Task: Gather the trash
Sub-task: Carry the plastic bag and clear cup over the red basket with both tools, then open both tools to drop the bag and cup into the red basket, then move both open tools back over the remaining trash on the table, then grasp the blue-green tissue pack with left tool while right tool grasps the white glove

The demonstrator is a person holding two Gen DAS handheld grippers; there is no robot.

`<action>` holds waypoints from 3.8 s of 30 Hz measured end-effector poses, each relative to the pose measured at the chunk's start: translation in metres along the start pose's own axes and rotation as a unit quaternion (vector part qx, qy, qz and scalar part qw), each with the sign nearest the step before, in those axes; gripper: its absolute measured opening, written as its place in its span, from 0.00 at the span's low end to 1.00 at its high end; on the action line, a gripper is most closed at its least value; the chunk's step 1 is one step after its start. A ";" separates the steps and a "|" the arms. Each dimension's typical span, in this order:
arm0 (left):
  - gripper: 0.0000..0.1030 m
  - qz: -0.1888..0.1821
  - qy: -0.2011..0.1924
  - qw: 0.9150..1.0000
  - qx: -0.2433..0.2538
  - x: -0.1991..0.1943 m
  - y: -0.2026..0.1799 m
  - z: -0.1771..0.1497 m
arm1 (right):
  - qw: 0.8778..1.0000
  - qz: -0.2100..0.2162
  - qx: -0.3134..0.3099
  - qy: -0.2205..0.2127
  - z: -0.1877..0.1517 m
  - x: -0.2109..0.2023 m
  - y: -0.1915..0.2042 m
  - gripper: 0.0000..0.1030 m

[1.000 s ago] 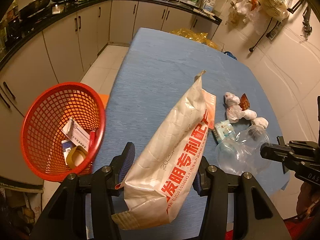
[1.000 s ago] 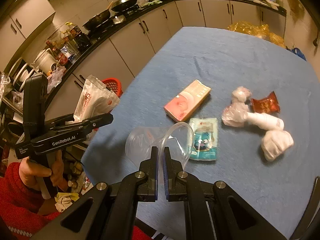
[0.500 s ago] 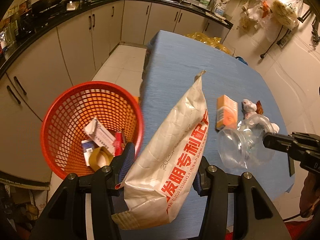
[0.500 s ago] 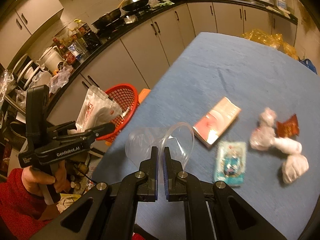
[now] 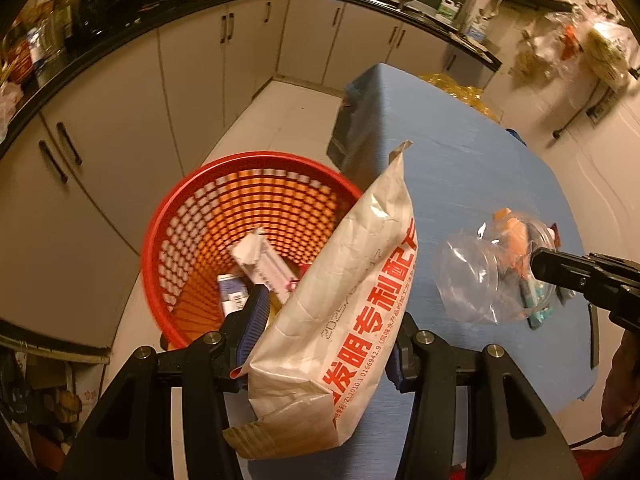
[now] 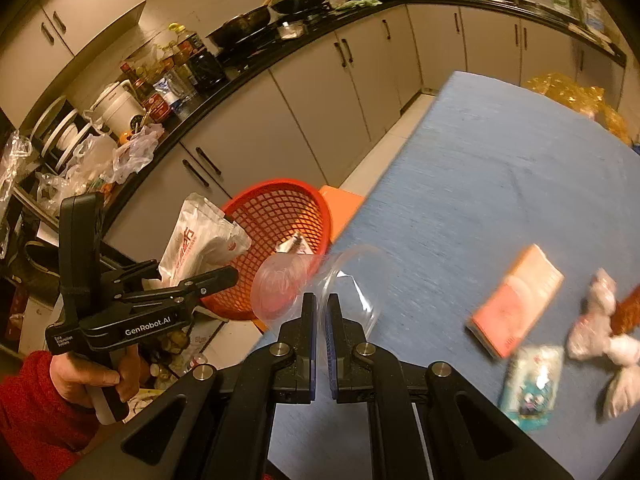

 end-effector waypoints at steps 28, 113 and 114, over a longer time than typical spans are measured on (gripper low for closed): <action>0.51 0.019 -0.020 0.999 -0.027 0.009 0.042 0.034 | 0.998 -0.006 -0.067 0.021 0.071 0.078 0.044 0.05; 0.82 0.016 0.056 0.985 0.164 0.141 -0.309 -0.116 | 0.962 -0.188 0.198 -0.005 -0.213 -0.180 -0.241 0.46; 0.82 0.017 0.051 0.984 0.169 0.141 -0.309 -0.116 | 0.962 -0.186 0.199 -0.006 -0.213 -0.180 -0.243 0.47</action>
Point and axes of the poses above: each gripper's, at about its wrist camera, not at the fingertips, and x roughly the way its jaws point, y to its left, z to its top, the point moved 8 cm from there along x, roughly the way its jaws point, and after that the axes turned 12 degrees about -x, right-handed, at the moved point
